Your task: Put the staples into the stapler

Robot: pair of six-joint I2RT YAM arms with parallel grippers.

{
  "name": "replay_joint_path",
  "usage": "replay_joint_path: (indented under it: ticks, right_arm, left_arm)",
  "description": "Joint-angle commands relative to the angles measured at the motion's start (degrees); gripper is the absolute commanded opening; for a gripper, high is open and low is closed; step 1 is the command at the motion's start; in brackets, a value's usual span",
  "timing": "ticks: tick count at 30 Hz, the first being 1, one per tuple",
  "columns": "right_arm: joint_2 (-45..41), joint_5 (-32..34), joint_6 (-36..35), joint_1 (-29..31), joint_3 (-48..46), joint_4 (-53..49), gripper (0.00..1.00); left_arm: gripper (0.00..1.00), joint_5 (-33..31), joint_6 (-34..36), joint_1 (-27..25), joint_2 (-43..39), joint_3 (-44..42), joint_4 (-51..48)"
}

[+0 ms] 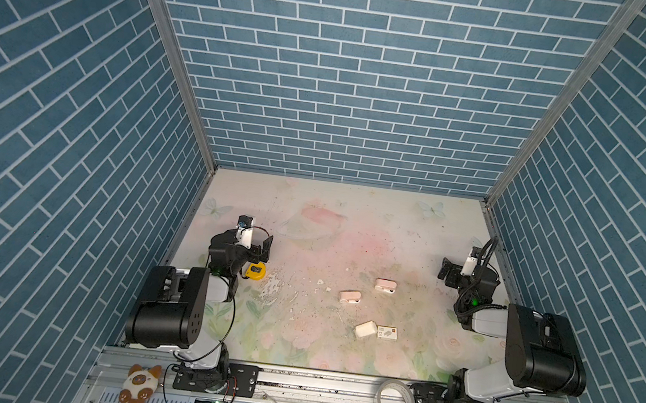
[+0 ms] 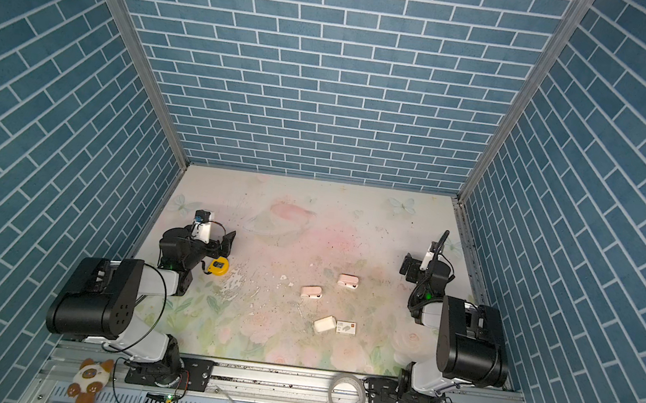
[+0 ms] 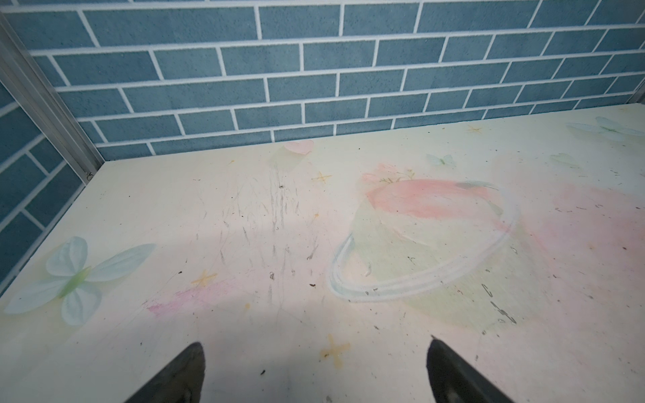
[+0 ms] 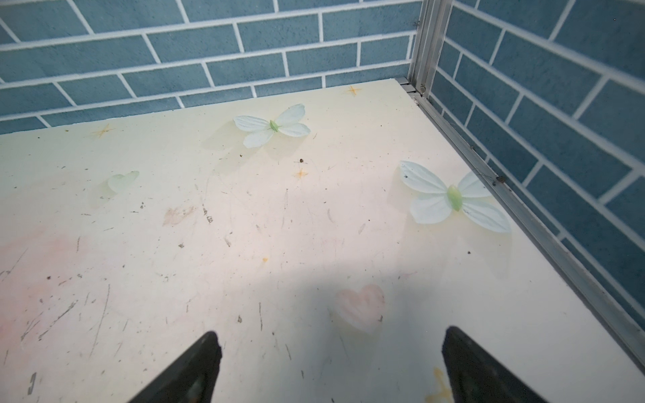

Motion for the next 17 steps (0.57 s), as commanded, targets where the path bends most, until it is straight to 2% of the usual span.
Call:
replay_joint_path:
  ticks: [1,17]
  right_arm:
    - [0.52,-0.63,-2.40,0.19,1.55,0.17,0.99]
    - [0.59,-0.45,-2.72,0.45,1.77,-0.35,0.99]
  left_arm:
    - [1.00,-0.19,0.25,-0.27,-0.13,0.00,-0.58]
    - [1.00,-0.17,0.24,-0.27,-0.10,-0.01,-0.57]
